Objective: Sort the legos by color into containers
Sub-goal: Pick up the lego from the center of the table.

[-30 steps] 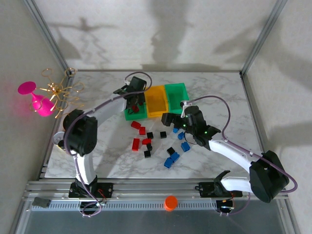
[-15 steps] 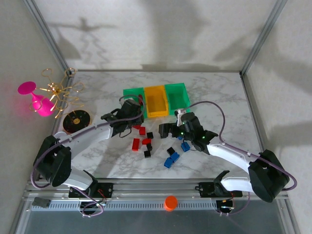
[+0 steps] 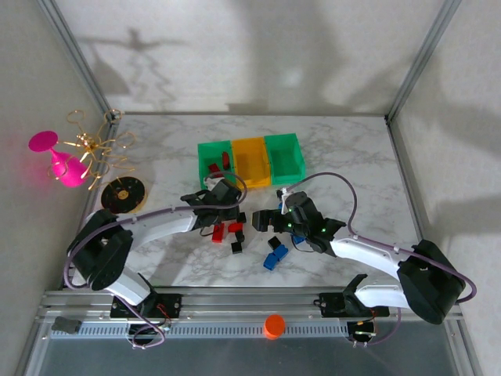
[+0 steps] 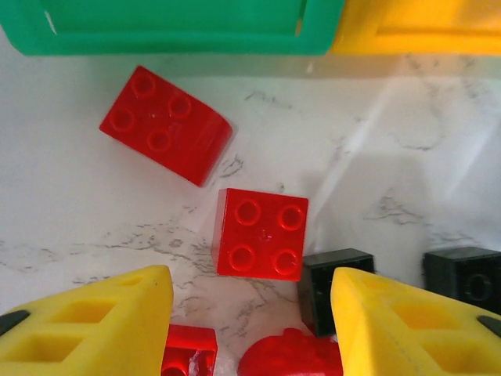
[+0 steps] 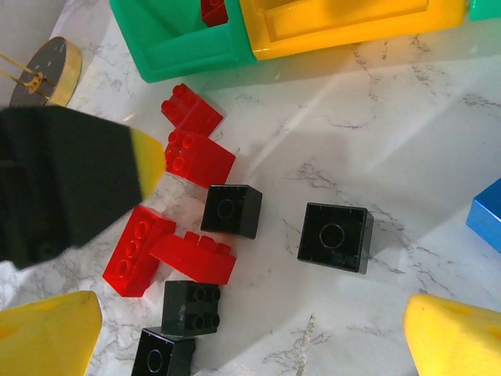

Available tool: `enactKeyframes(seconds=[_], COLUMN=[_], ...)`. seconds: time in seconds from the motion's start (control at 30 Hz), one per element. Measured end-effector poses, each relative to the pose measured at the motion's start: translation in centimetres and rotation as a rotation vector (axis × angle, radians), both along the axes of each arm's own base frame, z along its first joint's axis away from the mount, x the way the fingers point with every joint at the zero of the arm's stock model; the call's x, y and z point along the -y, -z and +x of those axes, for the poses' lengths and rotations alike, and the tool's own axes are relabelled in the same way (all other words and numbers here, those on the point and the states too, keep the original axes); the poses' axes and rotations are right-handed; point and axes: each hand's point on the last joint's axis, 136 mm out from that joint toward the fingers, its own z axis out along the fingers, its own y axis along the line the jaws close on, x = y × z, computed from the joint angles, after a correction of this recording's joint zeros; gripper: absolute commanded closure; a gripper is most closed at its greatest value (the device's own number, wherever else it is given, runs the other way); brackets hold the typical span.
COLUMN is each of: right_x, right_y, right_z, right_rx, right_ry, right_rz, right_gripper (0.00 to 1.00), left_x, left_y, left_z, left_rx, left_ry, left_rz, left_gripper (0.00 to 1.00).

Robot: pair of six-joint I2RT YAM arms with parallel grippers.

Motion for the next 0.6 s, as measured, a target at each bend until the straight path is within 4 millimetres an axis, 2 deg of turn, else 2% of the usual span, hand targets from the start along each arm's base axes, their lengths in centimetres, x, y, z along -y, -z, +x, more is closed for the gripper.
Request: enactKeyframes(seconds=[0.1,0.2,0.4,0.6], right_x=[0.1,0.2,0.4,0.4], right_y=[-0.2,-0.6,-0.9,-0.9], right_z=[0.1,0.2,0.4,0.4], right_rx=[0.008,0.020,0.033,0.033], right_ry=[0.008,0.015,0.028,0.028], right_rz=[0.001,0.005,0.005,0.005], right_gripper=[0.01,0.01,0.01,0.01], left_x=[0.0,0.3,0.6,0.9], left_y=[1.3,1.9,2.5,2.9], left_z=[0.1,0.6,1.4,2.1], left_rx=[-0.025,-0.029,-0.024,-0.018], left_ry=[-0.002,-0.004,0.001,0.003], left_rz=[0.029,0.043,0.064,0.090], left_gripper=[0.45,0.49,0.50,0.57])
